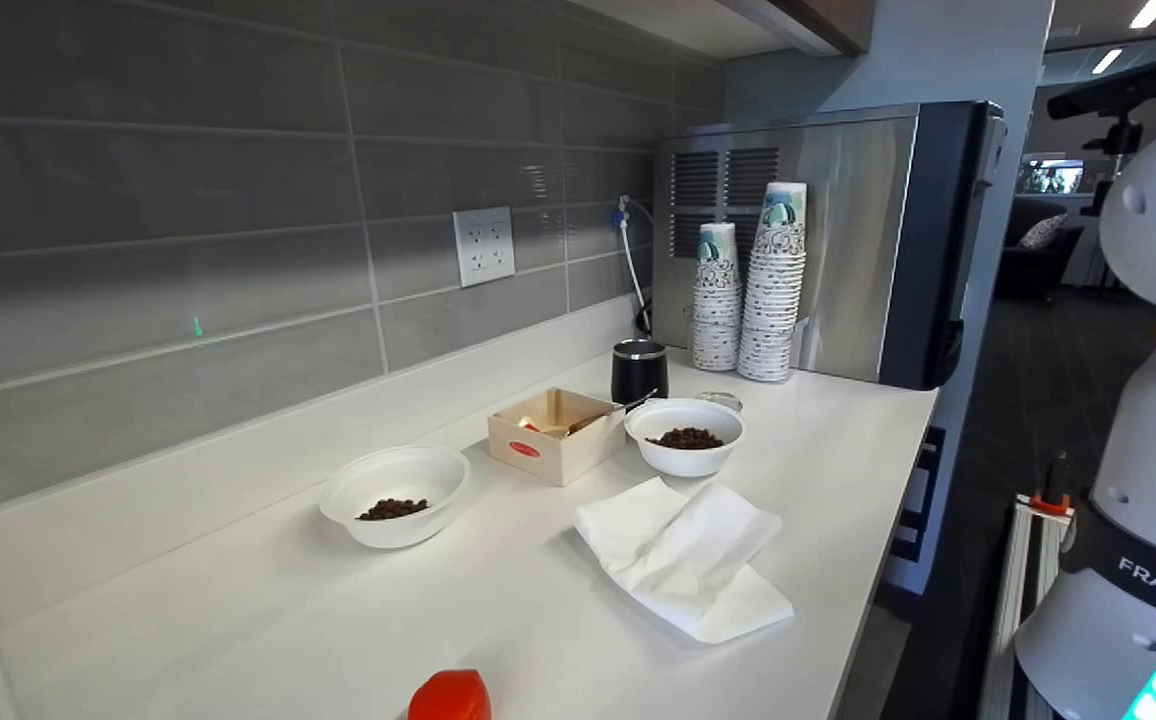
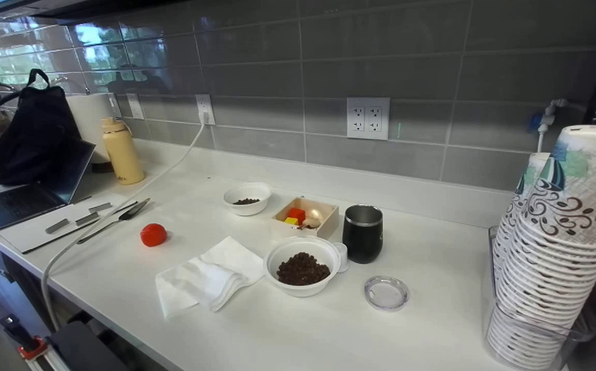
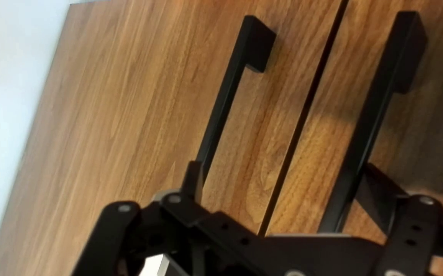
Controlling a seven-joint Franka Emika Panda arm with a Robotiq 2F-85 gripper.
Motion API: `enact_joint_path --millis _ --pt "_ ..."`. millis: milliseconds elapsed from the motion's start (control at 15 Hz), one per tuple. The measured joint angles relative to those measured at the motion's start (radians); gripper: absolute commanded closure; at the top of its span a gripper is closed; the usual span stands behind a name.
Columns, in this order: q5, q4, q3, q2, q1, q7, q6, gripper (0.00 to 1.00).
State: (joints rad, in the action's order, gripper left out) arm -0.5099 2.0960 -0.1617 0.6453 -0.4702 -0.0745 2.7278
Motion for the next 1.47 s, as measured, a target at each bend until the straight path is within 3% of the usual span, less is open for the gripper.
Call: enact_joint_path --millis 600,1067,1467 --pt "-0.001 0.047 0.036 0.117 -0.068 -0.034 -0.117 0.00" --pt "-0.014 0.105 0.051 0.308 -0.194 -0.042 -0.260 0.00" --pt "-0.021 0.125 0.020 0.362 -0.294 -0.042 -0.302 0.00"
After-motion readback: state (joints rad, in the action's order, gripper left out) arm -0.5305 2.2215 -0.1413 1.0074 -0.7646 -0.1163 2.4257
